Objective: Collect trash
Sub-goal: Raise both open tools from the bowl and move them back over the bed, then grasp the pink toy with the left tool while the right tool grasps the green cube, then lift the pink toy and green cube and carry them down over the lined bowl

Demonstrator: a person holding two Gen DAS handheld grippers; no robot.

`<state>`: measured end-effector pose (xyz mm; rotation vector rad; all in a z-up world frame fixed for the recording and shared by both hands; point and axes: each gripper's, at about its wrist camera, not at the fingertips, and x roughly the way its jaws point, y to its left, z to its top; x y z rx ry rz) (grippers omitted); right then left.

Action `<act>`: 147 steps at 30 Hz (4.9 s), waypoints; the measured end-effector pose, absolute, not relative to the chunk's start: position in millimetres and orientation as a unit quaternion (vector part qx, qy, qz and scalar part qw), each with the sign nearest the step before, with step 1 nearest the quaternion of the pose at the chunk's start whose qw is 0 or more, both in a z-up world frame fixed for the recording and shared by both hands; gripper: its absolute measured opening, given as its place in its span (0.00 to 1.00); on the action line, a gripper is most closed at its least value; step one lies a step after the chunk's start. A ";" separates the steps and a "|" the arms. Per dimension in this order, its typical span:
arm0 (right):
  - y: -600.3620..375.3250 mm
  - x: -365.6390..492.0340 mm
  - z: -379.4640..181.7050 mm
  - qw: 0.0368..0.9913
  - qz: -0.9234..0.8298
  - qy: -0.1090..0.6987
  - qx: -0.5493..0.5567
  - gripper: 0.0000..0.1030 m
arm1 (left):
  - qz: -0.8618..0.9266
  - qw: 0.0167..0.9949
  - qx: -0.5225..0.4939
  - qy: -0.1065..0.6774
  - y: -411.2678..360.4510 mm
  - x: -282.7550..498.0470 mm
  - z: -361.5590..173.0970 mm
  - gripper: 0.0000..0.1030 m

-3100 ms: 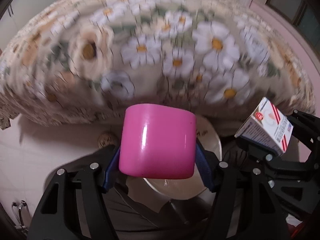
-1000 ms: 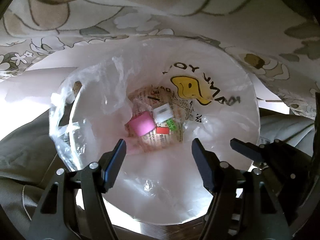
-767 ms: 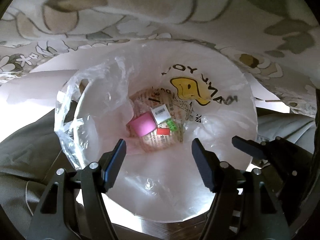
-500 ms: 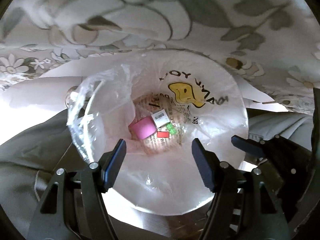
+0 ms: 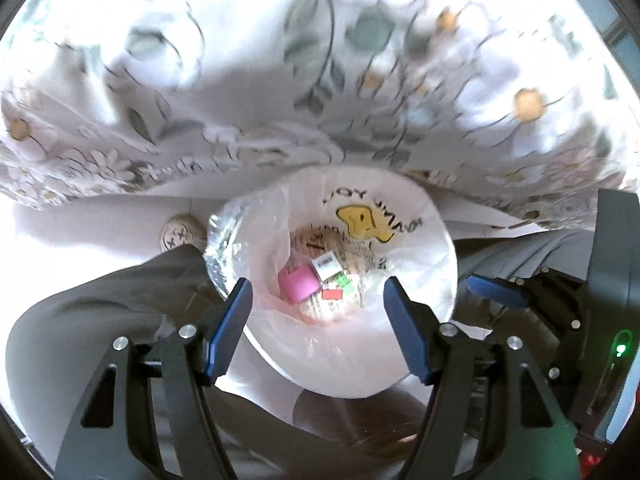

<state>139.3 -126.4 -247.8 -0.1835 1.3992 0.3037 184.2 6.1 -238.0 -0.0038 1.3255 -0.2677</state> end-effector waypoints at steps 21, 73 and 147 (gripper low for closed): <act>-134.4 130.9 -122.4 0.825 0.161 0.526 -0.127 0.63 | -0.089 0.880 0.034 0.465 23.2 174.3 -86.2 0.66; -196.4 511.4 -58.6 0.841 0.294 0.426 -0.157 0.68 | 0.050 0.781 -0.226 0.579 -4.4 557.9 -86.6 0.71; -179.3 291.3 126.2 0.899 0.267 0.329 -0.108 0.32 | -0.096 0.894 -0.069 0.432 -5.6 330.4 98.7 0.53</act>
